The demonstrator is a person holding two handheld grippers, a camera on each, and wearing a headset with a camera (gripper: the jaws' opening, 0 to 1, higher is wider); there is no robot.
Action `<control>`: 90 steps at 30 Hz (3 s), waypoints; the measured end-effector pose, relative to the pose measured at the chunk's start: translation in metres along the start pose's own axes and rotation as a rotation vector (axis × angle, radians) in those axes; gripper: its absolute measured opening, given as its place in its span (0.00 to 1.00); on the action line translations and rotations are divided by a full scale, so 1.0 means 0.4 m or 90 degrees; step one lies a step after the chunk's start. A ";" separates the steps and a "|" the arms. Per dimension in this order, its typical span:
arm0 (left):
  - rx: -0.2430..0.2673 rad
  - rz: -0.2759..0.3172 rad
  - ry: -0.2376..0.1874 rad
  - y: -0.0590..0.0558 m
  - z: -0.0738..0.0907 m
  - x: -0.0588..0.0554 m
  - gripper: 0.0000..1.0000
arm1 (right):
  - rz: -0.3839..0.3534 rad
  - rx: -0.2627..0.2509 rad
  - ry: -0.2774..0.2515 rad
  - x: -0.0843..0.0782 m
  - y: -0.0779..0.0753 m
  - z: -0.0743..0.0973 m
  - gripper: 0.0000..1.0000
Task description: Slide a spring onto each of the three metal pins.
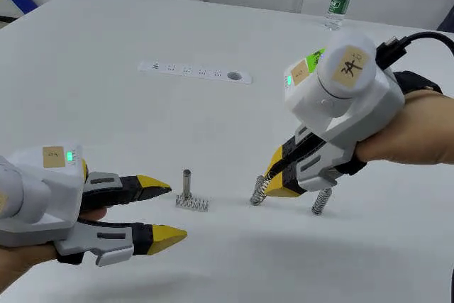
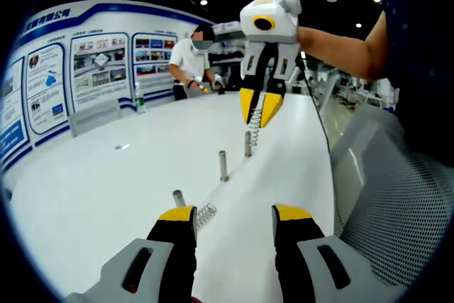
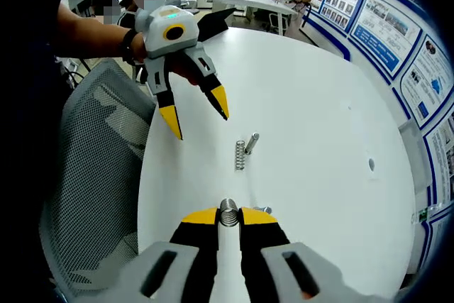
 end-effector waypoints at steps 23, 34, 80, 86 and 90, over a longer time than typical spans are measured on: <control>0.038 0.029 0.009 0.035 0.019 -0.033 0.61 | -0.005 -0.022 0.045 -0.021 -0.084 -0.003 0.12; 0.039 0.034 0.007 0.037 0.016 -0.032 0.66 | -0.009 -0.009 0.064 -0.031 -0.099 -0.039 0.12; 0.038 0.037 0.006 0.040 0.011 -0.028 0.68 | -0.018 0.025 0.134 -0.067 -0.112 -0.137 0.12; 0.038 0.036 0.006 0.040 0.011 -0.027 0.68 | -0.029 0.032 0.140 -0.072 -0.112 -0.163 0.12; 0.039 0.036 0.006 0.039 0.012 -0.027 0.68 | -0.033 0.036 0.147 -0.079 -0.112 -0.184 0.12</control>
Point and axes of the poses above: the centre of the closed fingertips' face, and the gripper's own axes: z roughly backward along the fingers, y roughly to its left, x roughly out of its top, the point moved 1 cm from there along z, roughly backward along the fingers, and after that the axes turned 8 degrees about y, right-handed, at the moved point
